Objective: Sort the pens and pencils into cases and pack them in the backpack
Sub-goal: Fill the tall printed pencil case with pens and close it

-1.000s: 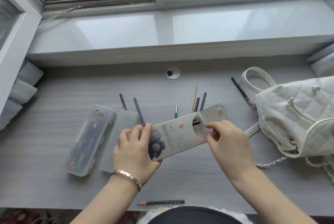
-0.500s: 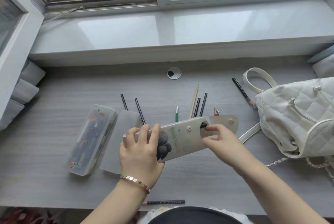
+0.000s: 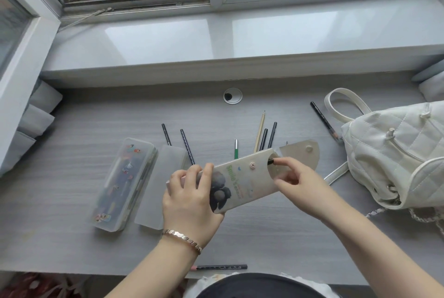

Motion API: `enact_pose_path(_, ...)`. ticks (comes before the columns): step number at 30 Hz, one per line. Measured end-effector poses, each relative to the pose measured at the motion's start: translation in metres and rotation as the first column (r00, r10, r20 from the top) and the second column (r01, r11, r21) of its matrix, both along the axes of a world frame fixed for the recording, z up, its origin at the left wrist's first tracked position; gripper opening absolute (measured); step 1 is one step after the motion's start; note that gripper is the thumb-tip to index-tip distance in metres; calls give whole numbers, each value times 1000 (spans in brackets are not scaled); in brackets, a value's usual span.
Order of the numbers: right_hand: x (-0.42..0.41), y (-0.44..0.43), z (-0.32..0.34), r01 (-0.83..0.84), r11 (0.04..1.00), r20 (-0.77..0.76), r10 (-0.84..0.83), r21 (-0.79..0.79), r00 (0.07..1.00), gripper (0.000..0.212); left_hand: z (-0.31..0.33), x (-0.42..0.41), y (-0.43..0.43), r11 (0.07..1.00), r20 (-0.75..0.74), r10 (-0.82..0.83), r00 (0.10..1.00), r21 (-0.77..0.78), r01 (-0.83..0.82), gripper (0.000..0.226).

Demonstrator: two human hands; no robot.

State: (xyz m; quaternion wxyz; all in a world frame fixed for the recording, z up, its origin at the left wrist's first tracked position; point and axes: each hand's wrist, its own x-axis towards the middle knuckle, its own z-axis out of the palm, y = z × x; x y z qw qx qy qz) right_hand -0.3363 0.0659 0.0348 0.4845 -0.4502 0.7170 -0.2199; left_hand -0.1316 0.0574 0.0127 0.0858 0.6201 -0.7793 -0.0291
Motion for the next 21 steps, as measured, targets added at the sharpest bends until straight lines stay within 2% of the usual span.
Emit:
enact_pose_path(2, -2, -3, 0, 143, 988, 91, -138, -52, 986, 12, 0, 1, 3, 1000, -13, -17, 1000, -18, 17, 92)
enact_pose_path(4, -4, -6, 2, 208, 975, 132, -197, -82, 972, 11, 1, -1, 6, 999, -23, -43, 999, -24, 42, 90)
enact_pose_path(8, -5, -6, 0, 151, 981, 61, -144, -123, 988, 17, 3, -3, 8, 999, -27, -47, 999, 20, 47, 90)
enact_pose_path(14, -13, -7, 3, 47, 993, 129, -33, -107, 991, 14, 3, 3, 4, 996, -26, -45, 999, 76, 47, 95)
enact_pose_path(16, -17, -8, 3, -2, 993, 123, 17, -120, 992, 16, 4, 4, 4, 989, -30, -43, 999, 139, 47, 97)
enact_pose_path(17, -19, -8, 2, -67, 991, 78, 77, -118, 994, 16, 5, 4, 4, 981, -28, -35, 999, 187, 40, 97)
enact_pose_path(19, -22, -7, -3, -261, 957, -116, 247, -128, 962, 15, 6, 2, 3, 953, -29, -20, 999, 301, 27, 95)
enact_pose_path(20, -22, -6, -6, -338, 924, -235, 293, -179, 927, 17, 5, 1, 2, 931, -36, -21, 999, 363, 33, 94)
enact_pose_path(21, -23, -6, -8, -370, 884, -330, 273, -284, 904, 19, 5, 0, 0, 912, -38, -19, 999, 408, 33, 93)
